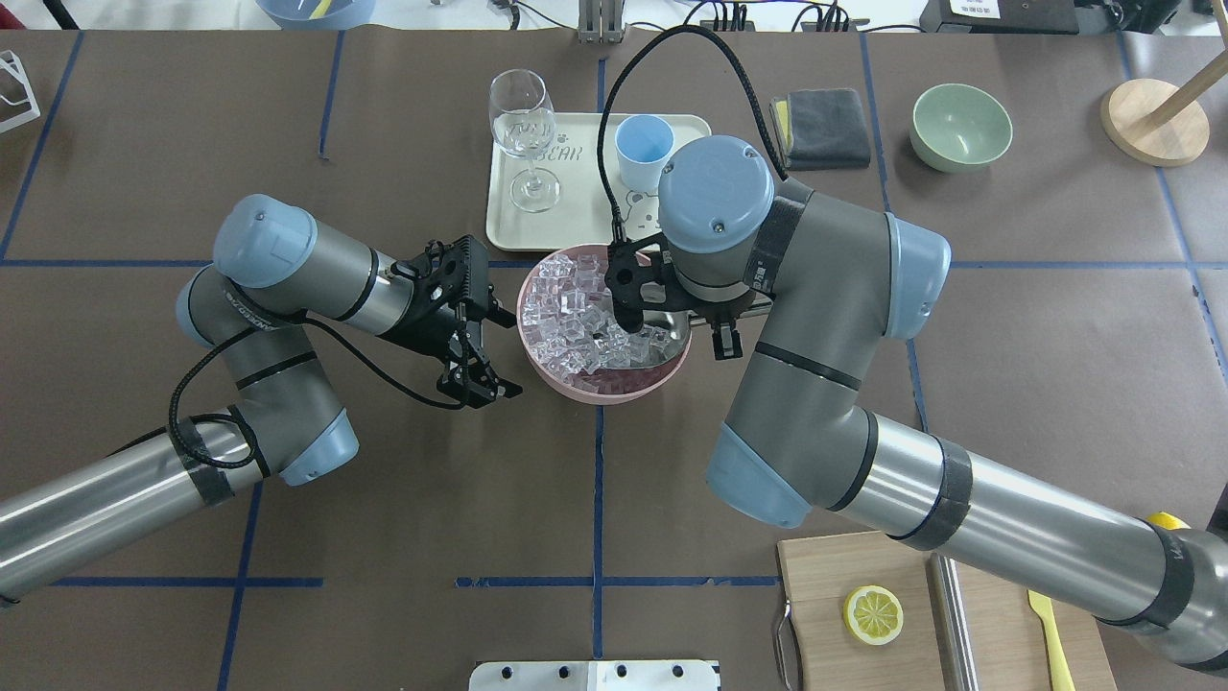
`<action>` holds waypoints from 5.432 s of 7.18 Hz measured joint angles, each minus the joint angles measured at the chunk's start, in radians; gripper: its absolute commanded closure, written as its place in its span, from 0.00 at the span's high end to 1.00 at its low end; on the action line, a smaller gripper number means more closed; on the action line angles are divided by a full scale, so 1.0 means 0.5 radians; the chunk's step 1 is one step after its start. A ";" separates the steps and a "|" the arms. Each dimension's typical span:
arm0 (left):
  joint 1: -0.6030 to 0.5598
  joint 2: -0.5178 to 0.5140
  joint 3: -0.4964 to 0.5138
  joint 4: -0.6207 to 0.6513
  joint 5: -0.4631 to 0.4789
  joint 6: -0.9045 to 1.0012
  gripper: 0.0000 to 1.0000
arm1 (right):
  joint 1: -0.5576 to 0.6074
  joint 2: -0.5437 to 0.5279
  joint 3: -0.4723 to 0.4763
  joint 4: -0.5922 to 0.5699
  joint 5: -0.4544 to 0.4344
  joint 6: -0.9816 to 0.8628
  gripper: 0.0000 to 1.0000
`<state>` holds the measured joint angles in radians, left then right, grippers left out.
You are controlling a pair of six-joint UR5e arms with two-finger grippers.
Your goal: Put ice in cup with scoop
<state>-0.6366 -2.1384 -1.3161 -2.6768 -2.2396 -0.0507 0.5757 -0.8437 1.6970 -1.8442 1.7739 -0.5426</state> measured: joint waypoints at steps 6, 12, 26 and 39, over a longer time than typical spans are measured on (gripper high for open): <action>-0.003 0.003 -0.018 0.000 0.002 -0.003 1.00 | 0.167 -0.199 0.026 0.409 0.404 0.005 0.00; -0.063 0.022 -0.027 0.020 -0.009 -0.006 1.00 | 0.406 -0.237 0.022 0.530 0.805 0.005 0.00; -0.728 0.404 -0.404 0.739 -0.013 -0.002 1.00 | 0.965 -0.305 -0.070 0.752 1.214 0.430 0.00; -1.458 0.756 -0.725 1.384 -0.018 0.015 1.00 | 0.704 -0.010 -0.421 0.316 0.744 0.904 0.00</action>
<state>-1.3657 -1.7602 -1.6784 -1.9850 -2.2488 -0.0433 0.9277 -0.8487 1.4863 -1.6864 2.1458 -0.0906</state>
